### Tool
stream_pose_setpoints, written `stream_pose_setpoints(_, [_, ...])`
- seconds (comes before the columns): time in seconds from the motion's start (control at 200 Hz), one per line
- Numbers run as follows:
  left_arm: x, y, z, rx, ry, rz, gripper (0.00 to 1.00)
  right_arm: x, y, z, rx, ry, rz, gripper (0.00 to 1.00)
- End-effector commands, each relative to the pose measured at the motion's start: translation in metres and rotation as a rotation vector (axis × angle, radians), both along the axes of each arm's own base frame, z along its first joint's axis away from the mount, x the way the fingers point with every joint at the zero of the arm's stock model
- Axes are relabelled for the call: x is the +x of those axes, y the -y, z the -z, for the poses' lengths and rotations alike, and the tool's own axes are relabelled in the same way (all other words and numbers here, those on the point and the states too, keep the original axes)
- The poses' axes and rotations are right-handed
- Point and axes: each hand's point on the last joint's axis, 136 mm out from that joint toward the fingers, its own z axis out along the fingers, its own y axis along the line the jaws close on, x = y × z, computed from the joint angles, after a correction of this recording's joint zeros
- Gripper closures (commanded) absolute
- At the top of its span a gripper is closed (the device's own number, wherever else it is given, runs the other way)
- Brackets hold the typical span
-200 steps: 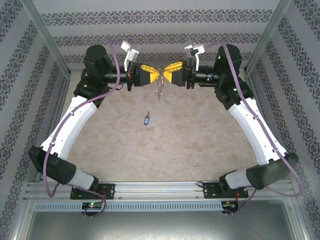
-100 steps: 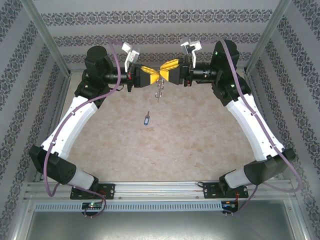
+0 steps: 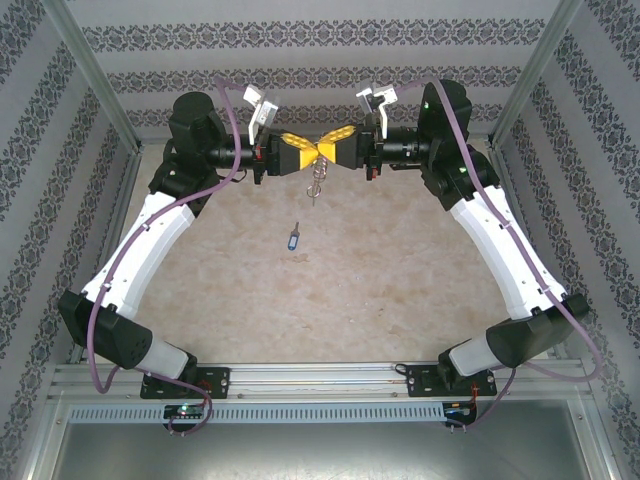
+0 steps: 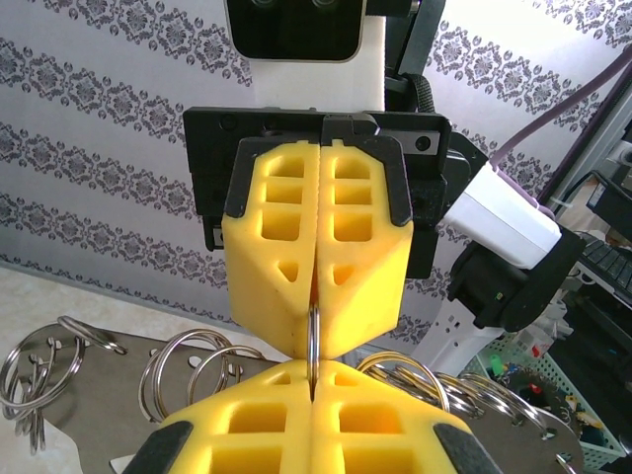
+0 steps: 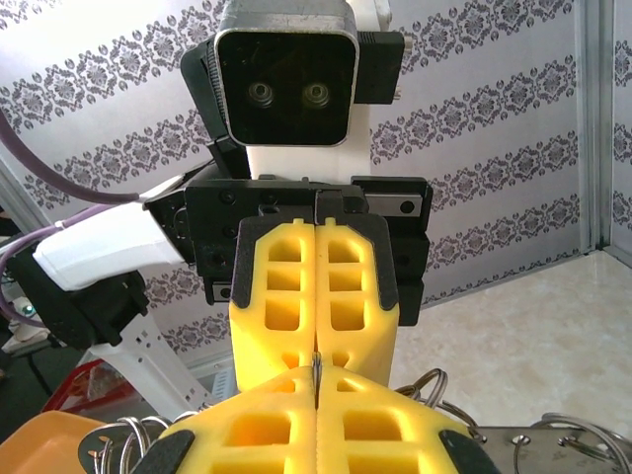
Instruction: Put the keys on the keyring
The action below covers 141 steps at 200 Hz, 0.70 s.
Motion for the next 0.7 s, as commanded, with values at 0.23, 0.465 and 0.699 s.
stream_pose_setpoints(0.23, [0.010, -0.023, -0.036, -0.184, 0.033, -0.034, 0.76, -0.002, 0.005, -0.024, 0.138, 0.088, 0.078, 1.00])
stream_pose_setpoints(0.465, [0.013, -0.026, -0.046, -0.235, 0.004, -0.021, 0.70, 0.009, 0.021, -0.043, 0.350, 0.069, 0.166, 1.00])
stream_pose_setpoints(0.699, [0.014, -0.026, -0.046, -0.224, -0.002, -0.036, 0.73, 0.009, 0.026, -0.052, 0.461, 0.053, 0.153, 1.00])
